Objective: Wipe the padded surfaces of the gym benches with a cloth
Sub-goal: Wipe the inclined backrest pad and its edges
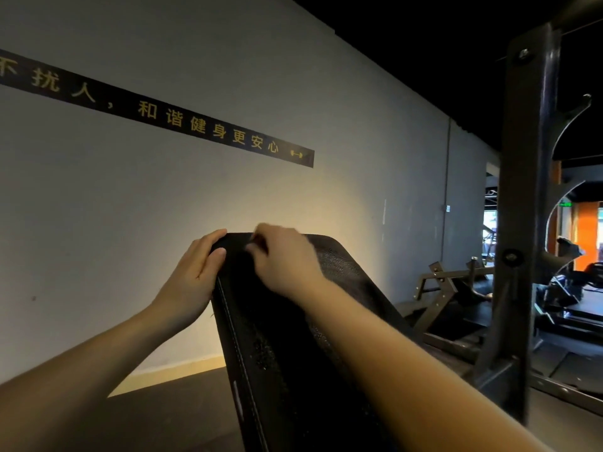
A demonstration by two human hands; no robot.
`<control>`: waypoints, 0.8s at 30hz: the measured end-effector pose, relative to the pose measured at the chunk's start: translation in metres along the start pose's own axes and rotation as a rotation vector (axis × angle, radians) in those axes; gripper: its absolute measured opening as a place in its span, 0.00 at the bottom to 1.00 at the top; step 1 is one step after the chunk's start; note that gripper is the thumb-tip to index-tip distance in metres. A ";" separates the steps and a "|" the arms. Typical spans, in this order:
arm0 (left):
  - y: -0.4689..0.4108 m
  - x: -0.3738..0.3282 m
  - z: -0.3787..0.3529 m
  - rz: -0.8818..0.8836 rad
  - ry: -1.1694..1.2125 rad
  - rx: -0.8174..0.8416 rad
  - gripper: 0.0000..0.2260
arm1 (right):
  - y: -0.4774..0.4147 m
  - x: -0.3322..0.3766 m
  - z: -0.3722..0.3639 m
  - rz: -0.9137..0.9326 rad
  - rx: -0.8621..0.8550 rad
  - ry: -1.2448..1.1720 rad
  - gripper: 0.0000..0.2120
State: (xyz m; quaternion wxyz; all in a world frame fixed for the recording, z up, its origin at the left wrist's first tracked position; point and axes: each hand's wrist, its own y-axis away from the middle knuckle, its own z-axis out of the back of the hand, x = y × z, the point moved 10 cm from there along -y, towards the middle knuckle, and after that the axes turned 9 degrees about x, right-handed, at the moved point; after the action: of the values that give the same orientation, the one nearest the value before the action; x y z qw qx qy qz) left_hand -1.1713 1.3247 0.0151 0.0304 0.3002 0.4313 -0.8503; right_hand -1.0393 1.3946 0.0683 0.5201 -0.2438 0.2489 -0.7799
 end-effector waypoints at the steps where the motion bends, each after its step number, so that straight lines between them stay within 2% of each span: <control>1: 0.000 0.000 0.000 -0.007 0.015 -0.007 0.27 | 0.021 0.016 0.002 0.103 -0.002 -0.004 0.08; 3: -0.001 0.003 -0.002 -0.012 0.041 -0.024 0.26 | 0.051 0.009 0.006 0.173 -0.021 0.002 0.08; 4: -0.001 0.005 -0.002 -0.007 0.050 -0.029 0.24 | 0.050 -0.018 0.008 0.109 -0.035 0.042 0.08; 8: -0.002 0.007 -0.006 -0.013 0.045 -0.032 0.23 | 0.011 -0.154 0.025 -0.387 -0.027 0.199 0.10; 10: -0.003 0.007 -0.004 -0.008 0.041 -0.035 0.21 | -0.010 -0.154 0.023 -0.425 -0.052 0.182 0.10; 12: -0.002 0.007 -0.005 0.003 0.028 -0.028 0.19 | -0.028 -0.114 0.010 -0.357 -0.058 0.101 0.10; 16: 0.001 0.000 -0.003 -0.006 -0.035 -0.020 0.23 | 0.005 0.004 -0.004 0.042 -0.033 -0.011 0.09; 18: 0.001 0.000 -0.001 -0.013 -0.034 -0.031 0.23 | 0.040 0.014 0.001 0.171 -0.043 -0.013 0.08; 20: 0.000 0.002 -0.002 -0.008 -0.007 -0.034 0.19 | 0.046 -0.032 0.006 0.069 -0.047 0.066 0.09; 24: 0.000 0.005 -0.005 -0.009 0.022 -0.047 0.20 | 0.011 -0.167 0.024 -0.382 -0.063 0.215 0.09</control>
State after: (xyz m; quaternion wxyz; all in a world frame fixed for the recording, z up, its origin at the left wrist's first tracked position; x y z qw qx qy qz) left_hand -1.1730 1.3294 0.0098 0.0290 0.3068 0.4527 -0.8367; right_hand -0.9597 1.5433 0.0591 0.3253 -0.2181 0.2765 -0.8776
